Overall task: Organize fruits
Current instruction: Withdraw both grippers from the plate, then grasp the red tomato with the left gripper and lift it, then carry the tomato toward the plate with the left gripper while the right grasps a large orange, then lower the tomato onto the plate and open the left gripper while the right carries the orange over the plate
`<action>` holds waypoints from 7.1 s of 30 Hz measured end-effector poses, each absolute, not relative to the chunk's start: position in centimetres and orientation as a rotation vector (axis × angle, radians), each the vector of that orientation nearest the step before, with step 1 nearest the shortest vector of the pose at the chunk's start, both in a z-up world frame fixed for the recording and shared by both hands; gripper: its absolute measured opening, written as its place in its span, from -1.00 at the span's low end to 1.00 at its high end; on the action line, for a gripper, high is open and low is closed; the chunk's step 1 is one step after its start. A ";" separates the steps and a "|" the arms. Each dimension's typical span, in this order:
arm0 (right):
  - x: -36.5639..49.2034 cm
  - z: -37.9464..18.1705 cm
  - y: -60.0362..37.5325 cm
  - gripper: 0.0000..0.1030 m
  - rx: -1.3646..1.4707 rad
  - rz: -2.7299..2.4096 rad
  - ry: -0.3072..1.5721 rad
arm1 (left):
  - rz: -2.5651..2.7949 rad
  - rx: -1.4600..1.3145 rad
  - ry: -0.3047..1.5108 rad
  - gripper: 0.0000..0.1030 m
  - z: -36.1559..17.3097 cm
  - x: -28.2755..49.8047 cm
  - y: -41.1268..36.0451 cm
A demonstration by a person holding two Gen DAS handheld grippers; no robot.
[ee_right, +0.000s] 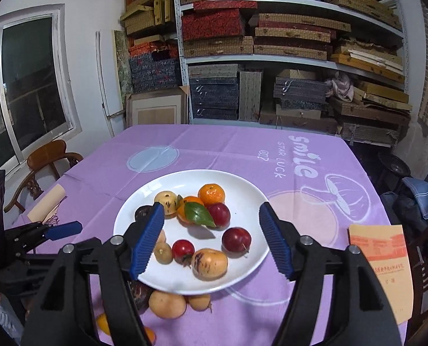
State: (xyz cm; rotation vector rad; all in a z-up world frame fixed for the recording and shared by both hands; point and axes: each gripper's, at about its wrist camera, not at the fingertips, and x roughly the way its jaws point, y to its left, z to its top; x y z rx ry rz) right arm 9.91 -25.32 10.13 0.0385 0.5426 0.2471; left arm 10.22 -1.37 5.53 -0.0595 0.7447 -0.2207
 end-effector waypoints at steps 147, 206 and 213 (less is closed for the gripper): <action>4.5 -1.4 -17.3 -0.22 0.012 0.415 0.835 | -0.172 -0.074 0.732 -0.40 2.1 5.0 3.1; 18.6 4.0 -21.5 -0.22 0.033 0.257 0.762 | -0.262 -0.015 0.812 -0.43 3.2 19.8 -4.1; 19.1 3.9 -21.1 0.34 0.009 0.226 0.709 | -0.290 -0.033 0.822 -0.20 2.5 20.7 -4.7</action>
